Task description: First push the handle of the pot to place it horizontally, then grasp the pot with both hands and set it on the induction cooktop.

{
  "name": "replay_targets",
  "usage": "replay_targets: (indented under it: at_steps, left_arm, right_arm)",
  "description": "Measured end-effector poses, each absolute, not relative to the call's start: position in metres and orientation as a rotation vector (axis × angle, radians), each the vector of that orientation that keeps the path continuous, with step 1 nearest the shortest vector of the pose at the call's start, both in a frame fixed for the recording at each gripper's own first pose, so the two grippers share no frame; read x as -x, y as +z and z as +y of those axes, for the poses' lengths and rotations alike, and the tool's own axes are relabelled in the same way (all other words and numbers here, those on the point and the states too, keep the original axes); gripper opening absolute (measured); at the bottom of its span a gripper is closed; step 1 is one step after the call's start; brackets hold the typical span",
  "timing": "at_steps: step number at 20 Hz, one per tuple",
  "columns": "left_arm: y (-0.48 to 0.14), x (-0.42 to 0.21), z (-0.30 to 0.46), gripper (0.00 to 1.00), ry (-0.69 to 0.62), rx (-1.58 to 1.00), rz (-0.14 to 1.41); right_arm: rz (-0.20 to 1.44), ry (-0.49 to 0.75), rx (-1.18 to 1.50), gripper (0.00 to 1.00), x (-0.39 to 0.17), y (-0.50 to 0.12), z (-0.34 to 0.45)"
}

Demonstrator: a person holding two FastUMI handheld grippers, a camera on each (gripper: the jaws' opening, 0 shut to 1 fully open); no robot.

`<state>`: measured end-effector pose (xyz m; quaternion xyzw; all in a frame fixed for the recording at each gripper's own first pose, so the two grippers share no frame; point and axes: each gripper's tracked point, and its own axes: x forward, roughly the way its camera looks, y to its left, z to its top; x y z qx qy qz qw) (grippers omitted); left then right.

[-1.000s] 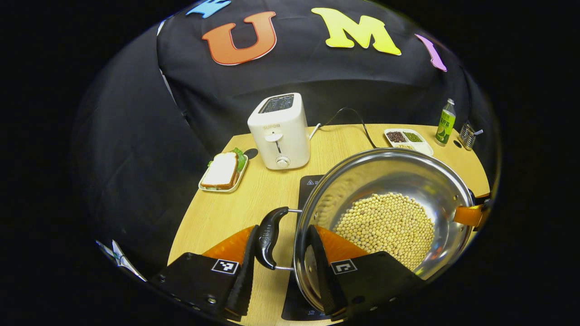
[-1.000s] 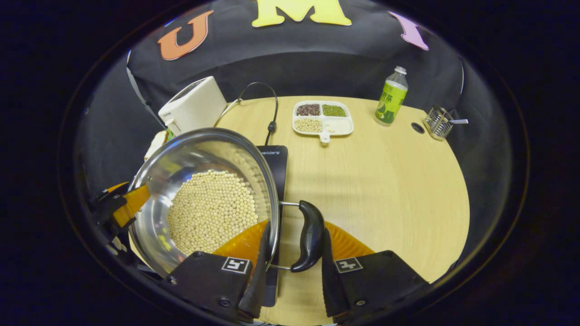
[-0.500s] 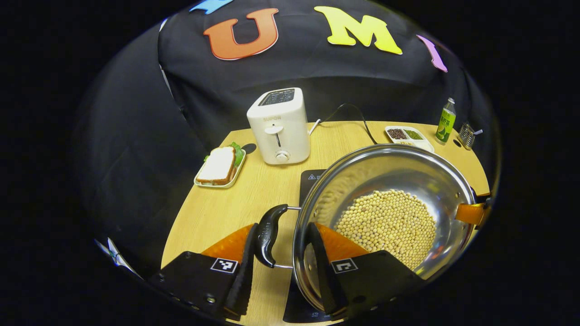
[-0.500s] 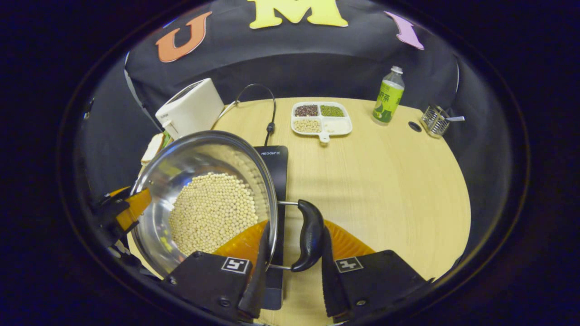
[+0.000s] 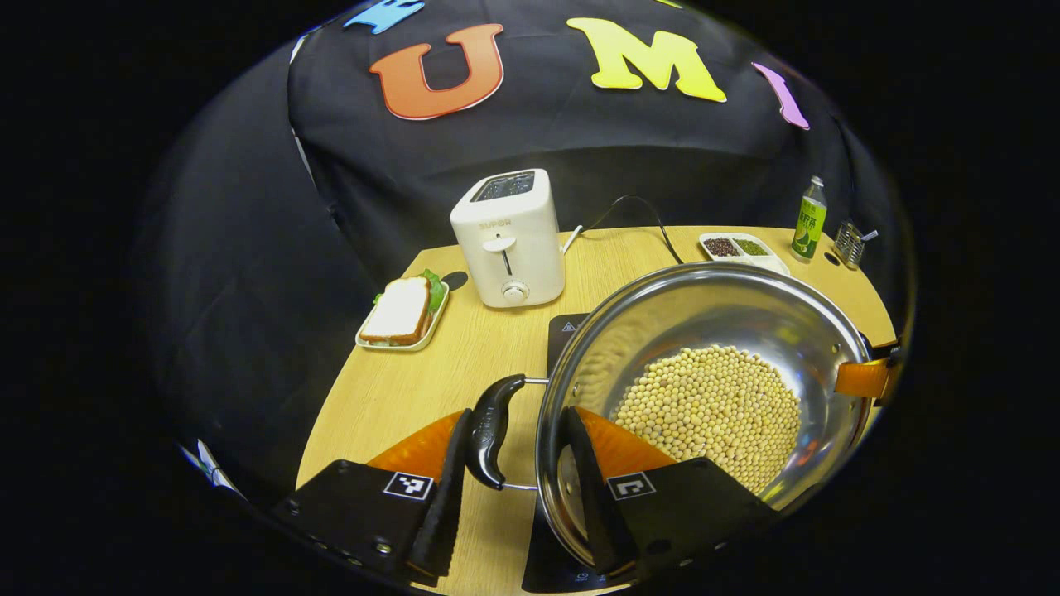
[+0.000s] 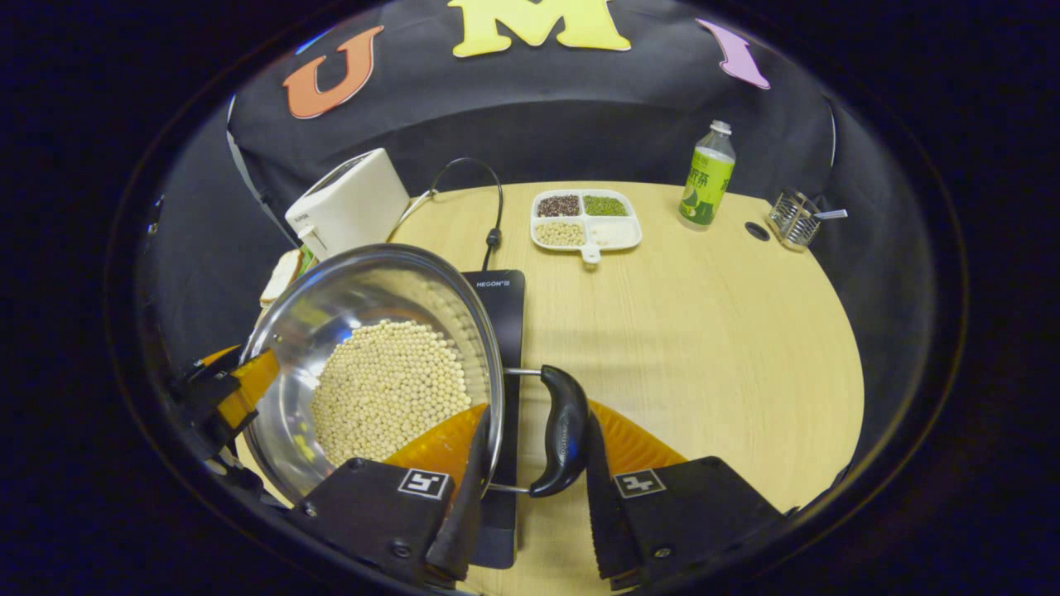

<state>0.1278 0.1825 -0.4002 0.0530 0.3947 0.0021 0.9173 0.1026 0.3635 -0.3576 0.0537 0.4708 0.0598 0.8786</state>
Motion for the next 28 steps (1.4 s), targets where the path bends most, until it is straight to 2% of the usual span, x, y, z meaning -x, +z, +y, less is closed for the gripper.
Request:
replay_targets:
  at_steps: [3,4,5,6,7,8,13,19,28]
  left_arm:
    - [-0.401,-0.129,0.182,0.66,-0.018,-0.110,0.806]
    - [-0.401,-0.128,0.183,0.79,-0.023,-0.104,0.807]
    - [-0.401,-0.127,0.181,0.70,-0.035,-0.088,0.806]
    - [-0.400,-0.125,0.181,0.77,-0.032,-0.078,0.800]
    - [-0.399,-0.124,0.186,0.77,-0.015,-0.083,0.780]
    - [-0.395,-0.125,0.194,0.96,0.008,-0.099,0.757]
    - [-0.375,-0.118,0.201,0.96,0.041,-0.094,0.707]
    - [-0.350,-0.112,0.190,0.96,0.036,-0.101,0.661]
    - [-0.290,-0.091,0.177,0.96,0.046,-0.096,0.551]
  right_arm:
    - [0.974,0.127,-0.121,0.62,-0.099,-0.359,0.366]
    - [0.974,0.135,-0.122,0.67,-0.097,-0.361,0.367]
    - [0.973,0.138,-0.119,0.76,-0.095,-0.363,0.367]
    - [0.955,0.151,-0.108,0.81,-0.095,-0.362,0.366]
    - [0.922,0.165,-0.083,0.82,-0.097,-0.359,0.365]
    - [0.884,0.177,-0.054,0.80,-0.099,-0.353,0.362]
    - [0.791,0.231,0.020,0.79,-0.107,-0.332,0.363]
    - [0.769,0.244,0.035,0.79,-0.102,-0.321,0.358]
    - [0.649,0.274,0.074,0.79,-0.093,-0.275,0.344]
